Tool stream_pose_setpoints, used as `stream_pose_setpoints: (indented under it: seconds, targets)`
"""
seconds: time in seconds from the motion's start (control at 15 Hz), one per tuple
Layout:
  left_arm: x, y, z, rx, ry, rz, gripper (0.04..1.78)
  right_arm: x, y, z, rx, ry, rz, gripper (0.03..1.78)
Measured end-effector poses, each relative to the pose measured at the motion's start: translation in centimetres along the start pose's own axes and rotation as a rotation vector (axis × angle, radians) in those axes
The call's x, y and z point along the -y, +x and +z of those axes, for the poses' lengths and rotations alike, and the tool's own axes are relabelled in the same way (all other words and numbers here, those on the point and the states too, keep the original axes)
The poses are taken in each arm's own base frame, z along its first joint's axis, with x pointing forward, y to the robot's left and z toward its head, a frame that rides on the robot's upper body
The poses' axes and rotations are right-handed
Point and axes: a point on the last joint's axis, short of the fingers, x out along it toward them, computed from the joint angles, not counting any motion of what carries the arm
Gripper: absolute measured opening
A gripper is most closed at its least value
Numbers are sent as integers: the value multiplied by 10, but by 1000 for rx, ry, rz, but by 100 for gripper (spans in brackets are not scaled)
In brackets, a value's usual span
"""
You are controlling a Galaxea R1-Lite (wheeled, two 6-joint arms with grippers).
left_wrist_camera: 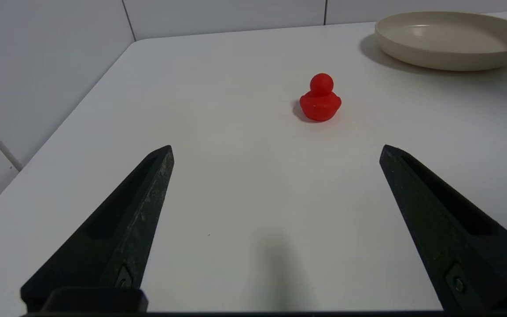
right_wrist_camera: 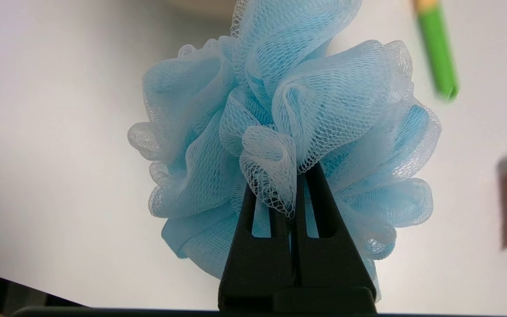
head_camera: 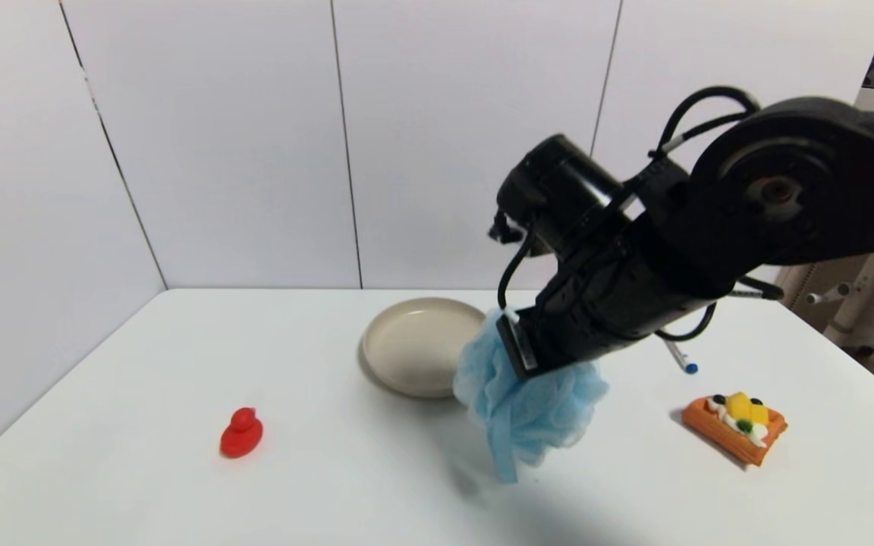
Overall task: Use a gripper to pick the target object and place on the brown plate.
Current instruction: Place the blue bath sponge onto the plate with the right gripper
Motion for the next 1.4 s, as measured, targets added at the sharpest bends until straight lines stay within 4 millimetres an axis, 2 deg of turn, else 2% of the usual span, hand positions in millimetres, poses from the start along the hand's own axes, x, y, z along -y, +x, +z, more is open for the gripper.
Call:
stream_pose_setpoints:
  seconds: [0.13,0.27,0.4,0.6,0.87,1.2,1.4]
  targets:
    - [0,0,0,0,0,0,169,2,-17,21,107,-12,27,8]
    - [0,0,0,0,0,0,169,-1,-19,38,211,-20,46,8]
    - [0,0,0,0,0,0,169,-7,-7,51,293,-14,65,8]
    - [0,0,0,0,1,0,169,-17,23,65,377,3,87,8]
    - [0,0,0,0,0,0,169,-27,67,70,382,11,89,8]
    - [0,0,0,0,1,0,169,-31,91,68,365,12,79,83]
    - [0,0,0,0,0,0,169,-26,91,69,365,18,65,111]
